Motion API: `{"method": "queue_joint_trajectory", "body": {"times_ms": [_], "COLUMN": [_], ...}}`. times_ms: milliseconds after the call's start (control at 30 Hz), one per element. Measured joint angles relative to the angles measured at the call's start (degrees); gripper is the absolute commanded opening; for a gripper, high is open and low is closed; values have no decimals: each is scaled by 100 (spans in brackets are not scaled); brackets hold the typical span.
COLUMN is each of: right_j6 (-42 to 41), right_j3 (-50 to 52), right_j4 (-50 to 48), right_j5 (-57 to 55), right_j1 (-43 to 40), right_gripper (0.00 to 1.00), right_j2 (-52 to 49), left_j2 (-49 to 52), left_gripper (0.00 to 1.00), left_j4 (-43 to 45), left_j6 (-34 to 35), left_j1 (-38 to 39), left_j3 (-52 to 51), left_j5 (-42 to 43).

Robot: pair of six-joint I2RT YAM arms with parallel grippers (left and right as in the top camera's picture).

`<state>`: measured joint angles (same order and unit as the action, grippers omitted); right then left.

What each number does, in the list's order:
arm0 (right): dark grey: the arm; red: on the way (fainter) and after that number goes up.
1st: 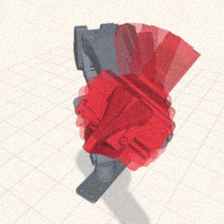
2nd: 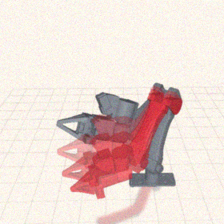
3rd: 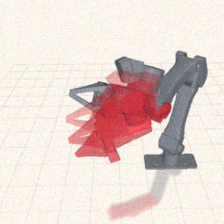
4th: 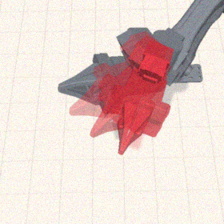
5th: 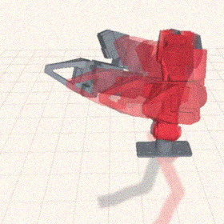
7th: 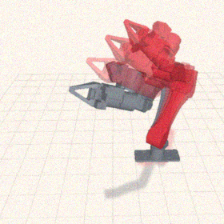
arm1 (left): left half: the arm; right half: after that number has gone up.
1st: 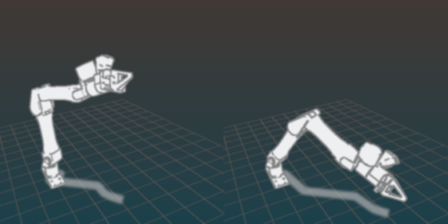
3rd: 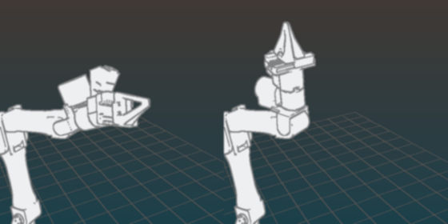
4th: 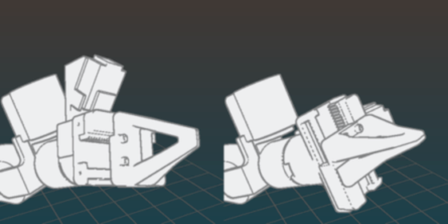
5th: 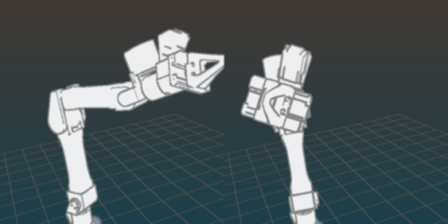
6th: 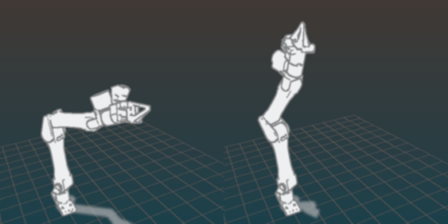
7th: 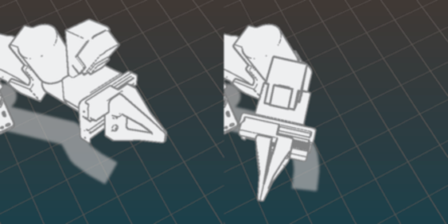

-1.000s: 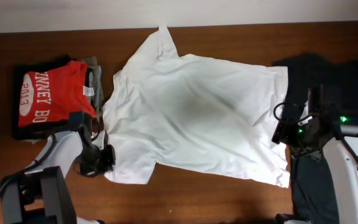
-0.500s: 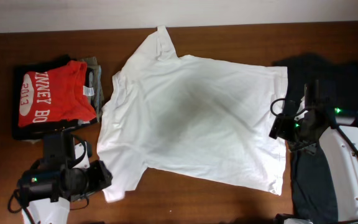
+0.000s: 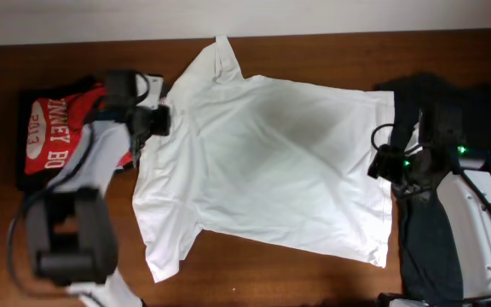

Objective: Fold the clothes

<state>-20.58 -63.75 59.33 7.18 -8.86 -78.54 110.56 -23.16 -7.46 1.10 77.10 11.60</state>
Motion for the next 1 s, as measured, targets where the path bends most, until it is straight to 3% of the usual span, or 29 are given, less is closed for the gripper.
{"method": "queue_joint_trajectory", "body": {"times_ms": [133, 233, 367, 433, 633, 667, 700, 767, 800, 833, 867, 900, 1000], "right_j6": [-46, -155, -214, -212, -133, 0, 92, 269, 348, 428, 494, 472, 393], "right_j3": [0, 0, 0, 0, 0, 2, 4, 2, -15, -116, -201, -221, -472], "right_j4": [-136, -348, -1023, -1587, -2656, -2802, -3064, -3235, -3292, -3333, -3392, -3394, -3053], "right_j5": [0, 0, -4, -2, 22, 96, 173, 192, 188, 170, 57, -68, -289], "right_j1": [0, 0, 0, -24, -866, -1060, -1373, -1427, -1408, -1397, -1421, -1458, -1904], "right_gripper": [78, 78, 78, 77, 40, 48, 57, 57, 46, 28, 20, 14, 12], "right_j2": [-168, -179, -553, -1126, -2503, -2632, -2736, -2791, -2942, -3062, -3174, -3204, -3318], "left_j2": [874, 1088, 1095, 1095, 1128, 1128, 1128, 1128, 1128, 1128, 1115, 1075, 1049], "left_gripper": [4, 2, 2, 17, 30, 35, 50, 54, 55, 55, 55, 55, 55], "left_j4": [588, 592, 352, 249, -181, -317, -365, -398, -404, -404, -433, -531, -688], "left_j6": [-201, -199, 35, 133, 365, 387, 404, 426, 426, 426, 426, 426, 428], "left_j1": [42, 39, 46, -94, -365, -369, -382, -396, -400, -400, -396, -398, -398], "left_j3": [70, 142, 232, 238, 544, 656, 809, 977, 1099, 1220, 1292, 1311, 1314], "left_j5": [-122, -520, -1919, -2212, -1635, -1572, -1429, -881, -446, -96, 195, 396, 592]}}
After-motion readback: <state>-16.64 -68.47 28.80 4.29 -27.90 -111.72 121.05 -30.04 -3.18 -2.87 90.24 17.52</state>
